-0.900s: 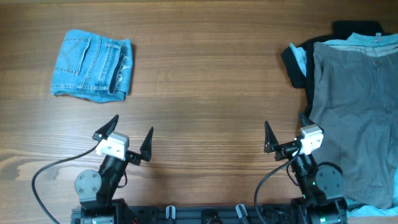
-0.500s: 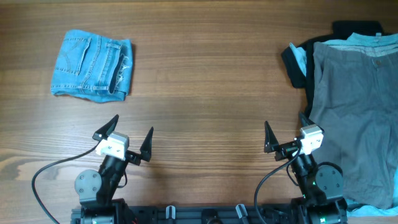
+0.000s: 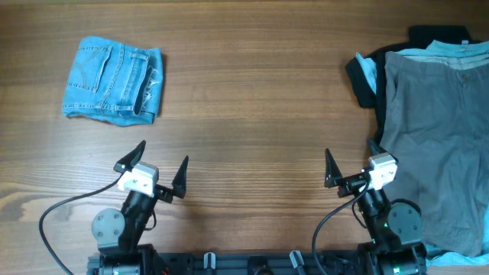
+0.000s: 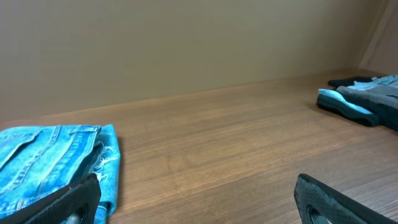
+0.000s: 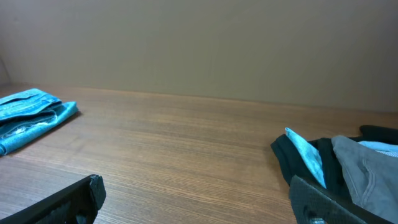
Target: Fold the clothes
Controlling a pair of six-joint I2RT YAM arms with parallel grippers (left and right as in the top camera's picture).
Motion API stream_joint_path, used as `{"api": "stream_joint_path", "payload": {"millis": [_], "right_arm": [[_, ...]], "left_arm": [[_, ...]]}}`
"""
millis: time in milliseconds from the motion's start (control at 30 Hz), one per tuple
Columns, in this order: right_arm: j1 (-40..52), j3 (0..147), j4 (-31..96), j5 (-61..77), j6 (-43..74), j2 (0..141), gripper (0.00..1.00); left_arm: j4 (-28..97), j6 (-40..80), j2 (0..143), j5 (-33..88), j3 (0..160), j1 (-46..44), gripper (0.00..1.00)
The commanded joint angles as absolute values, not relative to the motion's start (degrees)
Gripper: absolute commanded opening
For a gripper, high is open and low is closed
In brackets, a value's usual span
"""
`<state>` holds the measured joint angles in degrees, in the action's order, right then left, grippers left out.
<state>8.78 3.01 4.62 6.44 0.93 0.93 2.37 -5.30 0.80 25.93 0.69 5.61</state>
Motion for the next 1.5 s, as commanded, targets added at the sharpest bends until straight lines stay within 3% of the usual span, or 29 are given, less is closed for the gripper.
{"api": "stream_joint_path", "payload": {"millis": [0,333,533,700,867,967,1033,1100,1167,1300,1400,1467], "right_arm": [[8.49,2.48,4.29,7.4,0.21,0.8,1.0],[8.49,2.68,4.58,7.77,1.48,0.8,1.0],[8.49,13.61,11.44,7.75,3.14,5.85,1.0],[8.49,36.1,23.86,7.6,7.7,30.2,1.0],[8.47,70.06,43.94,9.1,5.32,62.41,1.0],[8.49,81.19,50.74,11.49,2.9,73.84,1.0],[8.36,84.58,50.61,10.28,0.95,79.18,1.0],[6.57,85.43,49.25,2.2,8.36,82.89,1.0],[2.15,85.43,48.38,-5.1,15.03,86.78,1.0],[-8.86,85.43,45.32,-6.46,16.51,96.75,0.98],[-15.42,85.43,41.56,-4.54,15.42,106.69,0.8],[-16.84,85.43,40.18,-1.13,12.73,110.52,0.74]], "left_arm": [[2.33,-5.74,0.56,25.63,0.34,5.37,1.0],[2.31,-4.95,0.56,25.63,0.34,5.37,1.0],[2.02,5.02,1.74,22.22,6.07,5.37,1.0],[13.41,5.69,13.56,19.84,21.52,5.37,1.0],[34.68,5.61,38.26,19.84,46.85,5.37,1.0],[44.47,5.61,49.82,19.84,59.44,5.37,1.0],[49.84,5.58,56.86,19.84,67.16,5.37,1.0],[54.26,3.31,62.3,19.84,73.17,5.37,1.0],[54.76,3.49,64.69,20.86,75.26,5.34,1.0],[54.33,3.51,65.25,21.17,75.35,5.37,1.0],[54.57,3.51,65.25,21.17,75.35,5.37,1.0],[54.57,3.53,65.28,21.17,75.35,5.37,1.0]]}}
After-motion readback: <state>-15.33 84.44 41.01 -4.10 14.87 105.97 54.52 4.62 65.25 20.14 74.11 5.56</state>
